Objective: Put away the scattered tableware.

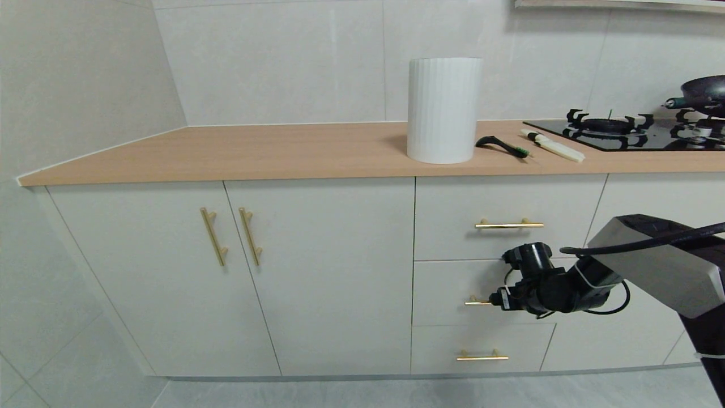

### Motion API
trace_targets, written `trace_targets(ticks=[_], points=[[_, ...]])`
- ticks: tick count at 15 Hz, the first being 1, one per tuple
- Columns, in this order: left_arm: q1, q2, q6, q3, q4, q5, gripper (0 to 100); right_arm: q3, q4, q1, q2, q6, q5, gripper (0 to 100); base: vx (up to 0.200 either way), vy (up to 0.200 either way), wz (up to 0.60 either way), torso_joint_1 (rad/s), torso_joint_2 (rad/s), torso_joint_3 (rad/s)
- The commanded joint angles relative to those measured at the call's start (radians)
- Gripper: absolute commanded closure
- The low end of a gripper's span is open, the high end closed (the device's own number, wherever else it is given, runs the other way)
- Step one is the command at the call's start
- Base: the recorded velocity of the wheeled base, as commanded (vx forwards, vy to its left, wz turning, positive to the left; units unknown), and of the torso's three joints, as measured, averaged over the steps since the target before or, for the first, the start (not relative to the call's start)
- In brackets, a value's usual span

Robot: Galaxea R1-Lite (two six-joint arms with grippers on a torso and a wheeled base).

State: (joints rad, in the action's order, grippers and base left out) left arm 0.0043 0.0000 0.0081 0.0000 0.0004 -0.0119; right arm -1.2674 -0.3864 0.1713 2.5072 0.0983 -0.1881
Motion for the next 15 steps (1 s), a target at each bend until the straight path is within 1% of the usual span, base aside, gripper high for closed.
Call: trace_targets(ticks=[1,5,8,10,15], points=[[0.000,0.000,0.000,0.000,0.000,0.000,0,-0.006,-0.005,0.001,-0.002,0.000,-0.001,0,0.000,0.000,0.00,0.000,0.00,0.000],[0.000,0.000,0.000,0.000,0.001,0.000,0,-0.058,0.001,0.001,0.048,-0.002,-0.021,0,0.000,0.000,0.00,0.000,0.00,0.000],[0.000,0.000,0.000,0.000,0.000,0.000,0,-0.073,0.017,0.002,0.065,-0.006,-0.031,0,0.000,0.000,0.00,0.000,0.00,0.000],[0.000,0.000,0.000,0.000,0.000,0.000,0,-0.090,0.080,0.004,0.064,-0.008,-0.031,0,0.000,0.000,0.00,0.000,0.00,0.000],[0.000,0.000,0.000,0.000,0.000,0.000,0,-0.089,0.173,0.004,0.053,-0.011,-0.030,0,0.000,0.000,0.00,0.000,0.00,0.000]])
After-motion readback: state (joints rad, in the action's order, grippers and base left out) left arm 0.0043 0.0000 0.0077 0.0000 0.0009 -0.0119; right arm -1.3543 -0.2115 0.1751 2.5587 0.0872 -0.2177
